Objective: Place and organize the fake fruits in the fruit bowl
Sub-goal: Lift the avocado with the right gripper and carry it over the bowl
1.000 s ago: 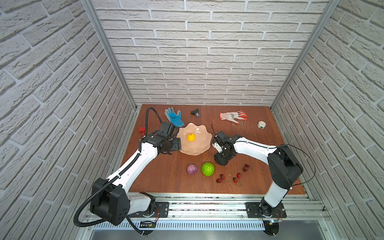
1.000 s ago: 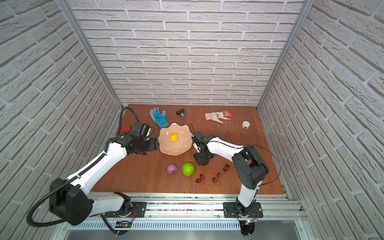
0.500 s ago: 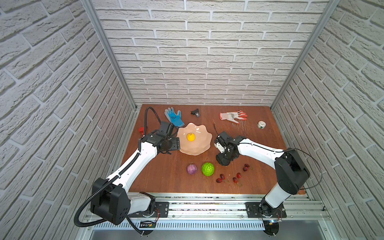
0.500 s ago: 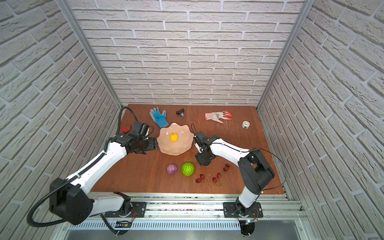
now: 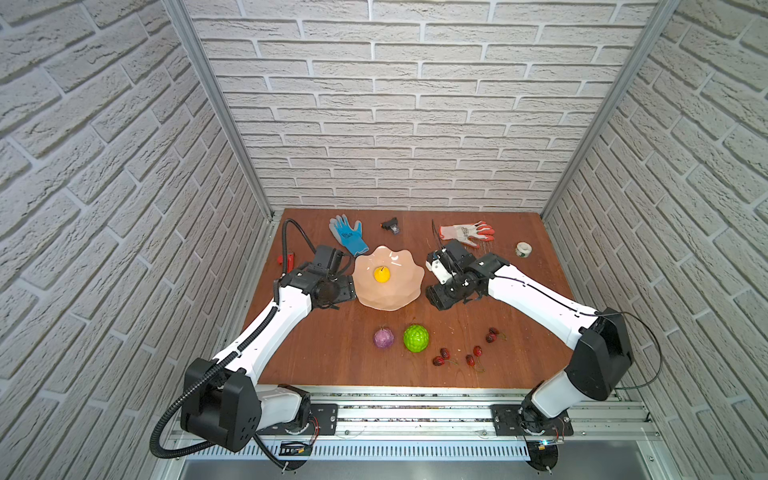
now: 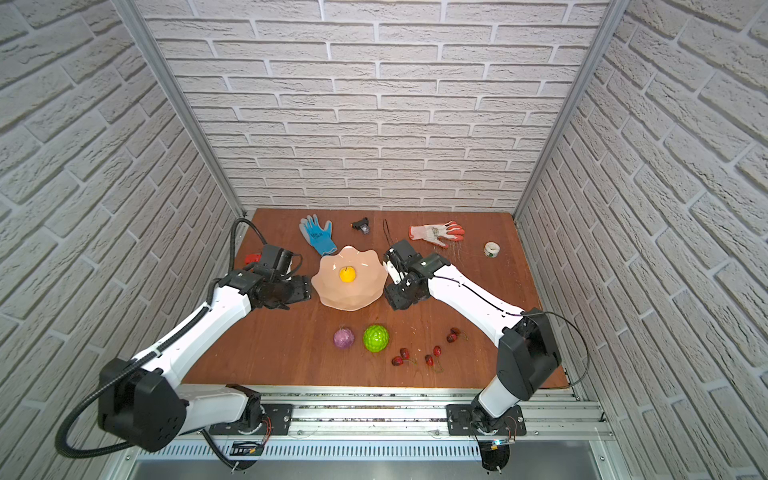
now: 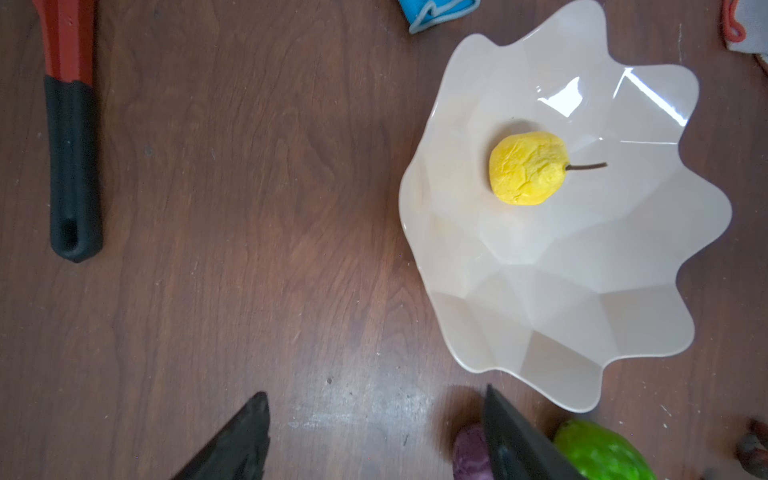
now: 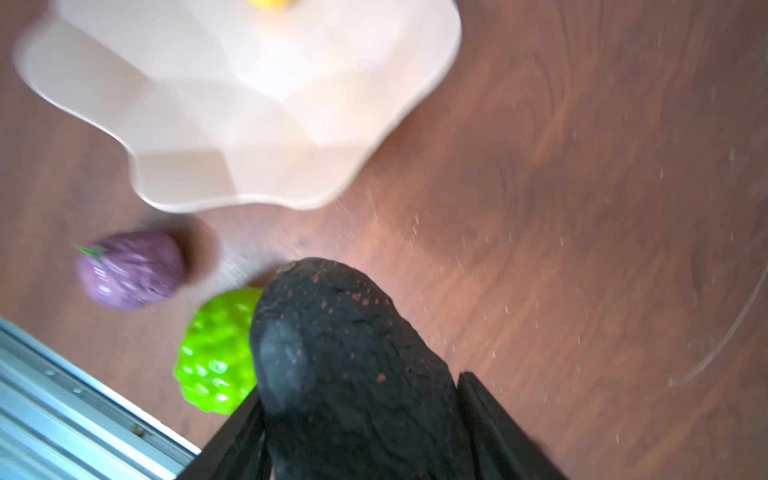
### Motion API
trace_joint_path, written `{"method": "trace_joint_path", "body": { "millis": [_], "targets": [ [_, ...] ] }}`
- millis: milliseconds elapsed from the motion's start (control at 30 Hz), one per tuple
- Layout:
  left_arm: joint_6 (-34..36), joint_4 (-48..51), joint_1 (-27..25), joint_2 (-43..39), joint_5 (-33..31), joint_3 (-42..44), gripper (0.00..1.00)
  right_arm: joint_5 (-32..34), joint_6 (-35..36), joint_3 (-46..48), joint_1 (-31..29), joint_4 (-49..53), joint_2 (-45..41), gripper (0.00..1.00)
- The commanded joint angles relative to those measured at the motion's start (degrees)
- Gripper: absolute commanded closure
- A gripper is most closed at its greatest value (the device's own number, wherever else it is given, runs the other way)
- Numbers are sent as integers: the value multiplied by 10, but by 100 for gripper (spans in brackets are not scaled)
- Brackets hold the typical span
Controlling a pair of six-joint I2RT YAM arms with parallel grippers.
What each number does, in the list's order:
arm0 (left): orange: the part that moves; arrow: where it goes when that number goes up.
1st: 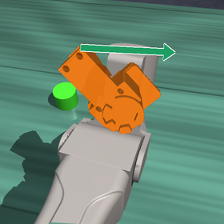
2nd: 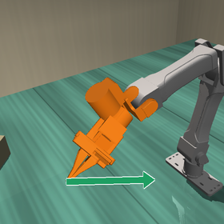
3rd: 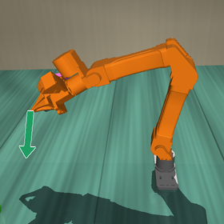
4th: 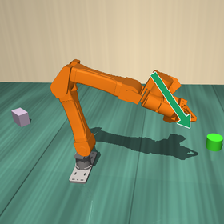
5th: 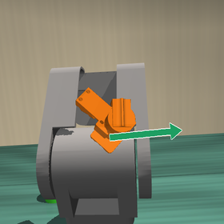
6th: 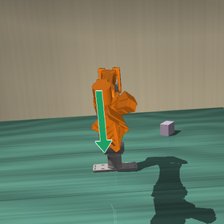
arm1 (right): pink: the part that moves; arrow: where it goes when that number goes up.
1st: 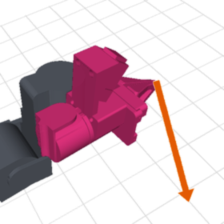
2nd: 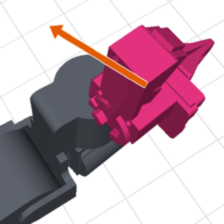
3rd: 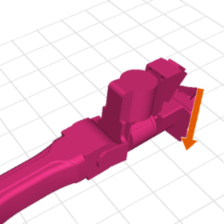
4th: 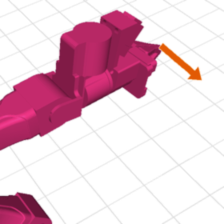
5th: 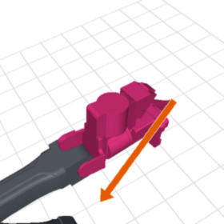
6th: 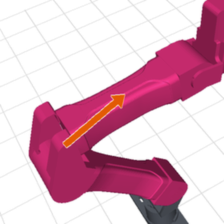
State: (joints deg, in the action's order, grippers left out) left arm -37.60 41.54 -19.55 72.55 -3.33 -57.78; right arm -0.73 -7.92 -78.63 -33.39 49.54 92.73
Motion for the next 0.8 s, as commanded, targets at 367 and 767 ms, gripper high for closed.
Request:
{"method": "trace_joint_path", "body": {
  "millis": [367, 767],
  "targets": [
    [-33, -12, 7, -47, 3, 37, 20, -64, 10, -234, 0, -70, 243, 54],
    [-29, -5, 9, -53, 0, 36, 20, -57, -5, -265, 1, -93, 308, 54]
  ]
}}
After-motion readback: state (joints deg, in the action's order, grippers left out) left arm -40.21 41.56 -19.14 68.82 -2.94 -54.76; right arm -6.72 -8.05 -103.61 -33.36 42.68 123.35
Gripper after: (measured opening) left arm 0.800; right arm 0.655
